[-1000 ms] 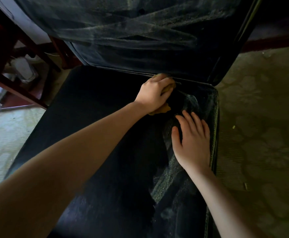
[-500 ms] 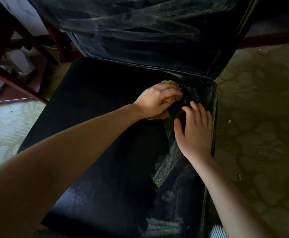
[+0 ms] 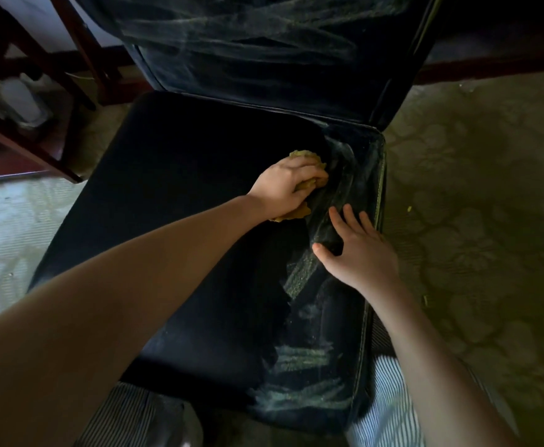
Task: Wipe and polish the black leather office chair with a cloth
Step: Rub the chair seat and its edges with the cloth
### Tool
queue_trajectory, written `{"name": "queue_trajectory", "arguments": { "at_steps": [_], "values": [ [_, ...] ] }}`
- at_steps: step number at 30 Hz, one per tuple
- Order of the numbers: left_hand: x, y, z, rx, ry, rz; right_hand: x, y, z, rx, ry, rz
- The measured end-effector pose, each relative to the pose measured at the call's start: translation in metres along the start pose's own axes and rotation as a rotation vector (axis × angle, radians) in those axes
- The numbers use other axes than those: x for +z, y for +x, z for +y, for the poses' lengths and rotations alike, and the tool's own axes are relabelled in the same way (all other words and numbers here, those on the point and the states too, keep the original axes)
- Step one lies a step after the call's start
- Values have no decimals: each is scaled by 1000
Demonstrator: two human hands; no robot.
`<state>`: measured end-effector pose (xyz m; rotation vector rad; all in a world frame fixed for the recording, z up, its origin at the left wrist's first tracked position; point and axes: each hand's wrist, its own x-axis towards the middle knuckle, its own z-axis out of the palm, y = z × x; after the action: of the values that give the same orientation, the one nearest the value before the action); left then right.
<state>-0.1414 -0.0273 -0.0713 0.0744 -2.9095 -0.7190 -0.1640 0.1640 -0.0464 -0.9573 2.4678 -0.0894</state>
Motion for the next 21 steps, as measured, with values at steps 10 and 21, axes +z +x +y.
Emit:
{"name": "queue_trajectory", "arguments": {
  "at_steps": [10, 21],
  "values": [
    [4, -59, 26, 48, -9, -36, -6, 2, 8, 17, 275, -81],
    [17, -168, 63, 192, -89, -119, 1, 0, 5, 27, 193, -43]
  ]
}}
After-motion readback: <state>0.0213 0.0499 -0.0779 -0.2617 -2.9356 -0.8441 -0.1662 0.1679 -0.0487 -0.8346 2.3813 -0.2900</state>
